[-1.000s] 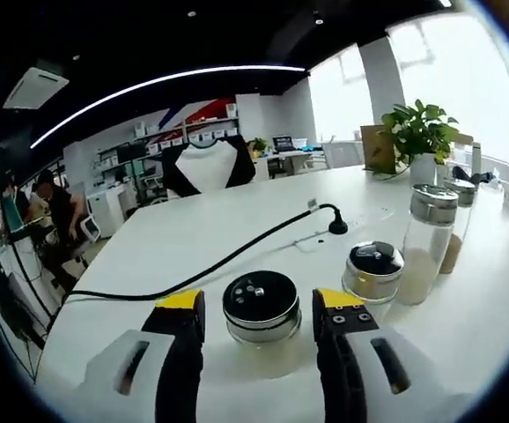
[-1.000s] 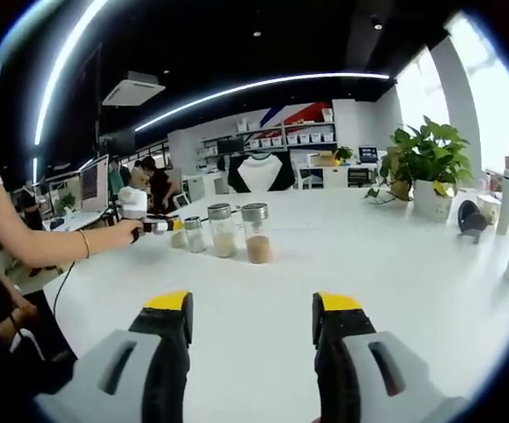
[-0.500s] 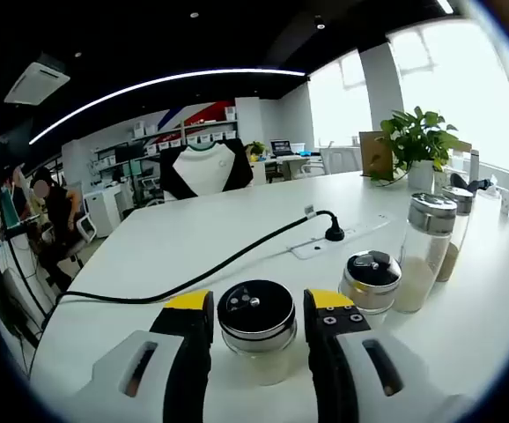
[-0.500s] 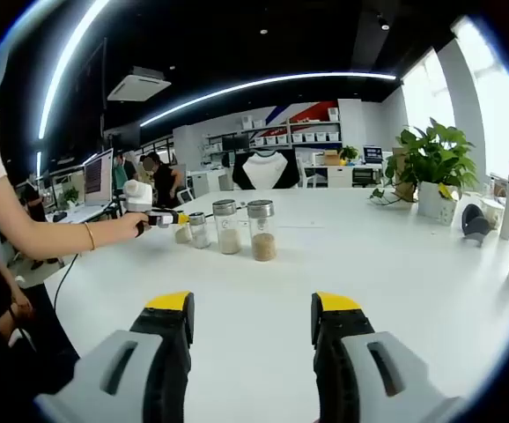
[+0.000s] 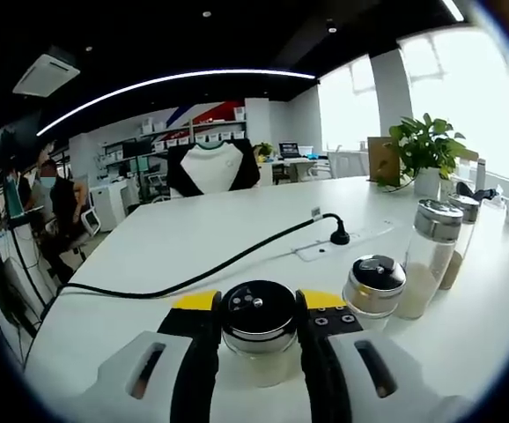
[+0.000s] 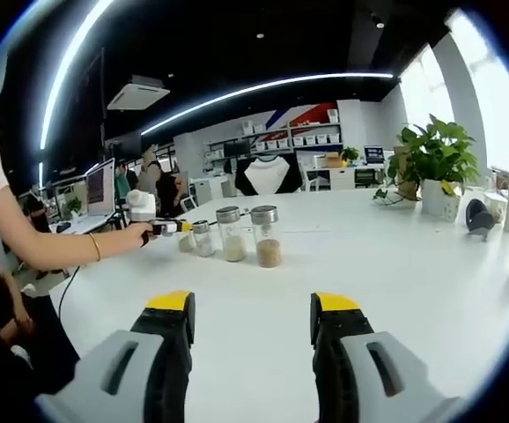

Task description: Rotate the seasoning bottle until the label or dispensing opening points toward the visible target arrow and the bottle remains upright within the marked orientation range

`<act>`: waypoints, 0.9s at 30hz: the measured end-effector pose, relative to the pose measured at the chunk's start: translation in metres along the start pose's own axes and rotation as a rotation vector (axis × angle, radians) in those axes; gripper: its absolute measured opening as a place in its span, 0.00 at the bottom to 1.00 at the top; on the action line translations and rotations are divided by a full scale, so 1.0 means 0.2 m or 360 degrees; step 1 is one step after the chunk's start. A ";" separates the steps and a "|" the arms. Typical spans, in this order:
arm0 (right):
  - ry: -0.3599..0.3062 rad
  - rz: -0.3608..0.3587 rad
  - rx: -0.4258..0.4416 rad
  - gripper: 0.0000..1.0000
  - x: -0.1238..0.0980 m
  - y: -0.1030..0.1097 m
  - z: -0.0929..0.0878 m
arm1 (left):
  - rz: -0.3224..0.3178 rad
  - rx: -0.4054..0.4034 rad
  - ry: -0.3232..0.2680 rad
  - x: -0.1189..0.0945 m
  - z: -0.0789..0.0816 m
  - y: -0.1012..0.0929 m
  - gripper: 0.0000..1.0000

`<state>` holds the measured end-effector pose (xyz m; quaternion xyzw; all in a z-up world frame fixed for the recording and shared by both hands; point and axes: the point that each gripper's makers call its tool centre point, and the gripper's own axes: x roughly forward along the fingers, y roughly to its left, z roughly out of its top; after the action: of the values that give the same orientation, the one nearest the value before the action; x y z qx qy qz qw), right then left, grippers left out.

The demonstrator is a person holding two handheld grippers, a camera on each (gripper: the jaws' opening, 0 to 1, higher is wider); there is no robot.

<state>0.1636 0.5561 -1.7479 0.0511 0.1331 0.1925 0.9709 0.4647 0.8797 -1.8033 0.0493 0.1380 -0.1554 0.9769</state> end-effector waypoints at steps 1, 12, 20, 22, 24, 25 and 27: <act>-0.0013 0.0015 0.0020 0.51 0.00 0.01 0.01 | -0.0003 -0.0012 0.0003 0.00 0.00 0.00 0.35; -0.0007 0.0007 0.0040 0.51 0.00 0.01 0.00 | 0.0001 -0.0050 0.0008 -0.03 0.01 0.01 0.35; -0.0006 0.0044 0.0038 0.51 0.01 0.03 -0.01 | -0.0066 -0.0036 -0.0022 -0.10 0.05 -0.02 0.35; -0.0046 0.0088 0.0074 0.51 0.01 0.06 0.01 | -0.0100 -0.0056 -0.0056 -0.13 0.06 -0.03 0.35; -0.0058 0.0090 0.0093 0.51 0.01 0.07 0.01 | -0.0157 -0.0097 -0.0088 -0.18 0.07 -0.06 0.35; -0.0056 0.0098 0.0083 0.51 0.02 0.08 0.01 | -0.0167 -0.0097 -0.0088 -0.20 0.08 -0.06 0.35; -0.0048 0.0115 0.0067 0.52 0.02 0.09 0.00 | -0.0196 -0.0073 -0.0082 -0.23 0.09 -0.08 0.35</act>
<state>0.1613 0.5753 -1.7456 0.0792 0.1204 0.2239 0.9639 0.4214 0.8754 -1.7743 0.0142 0.1193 -0.2131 0.9696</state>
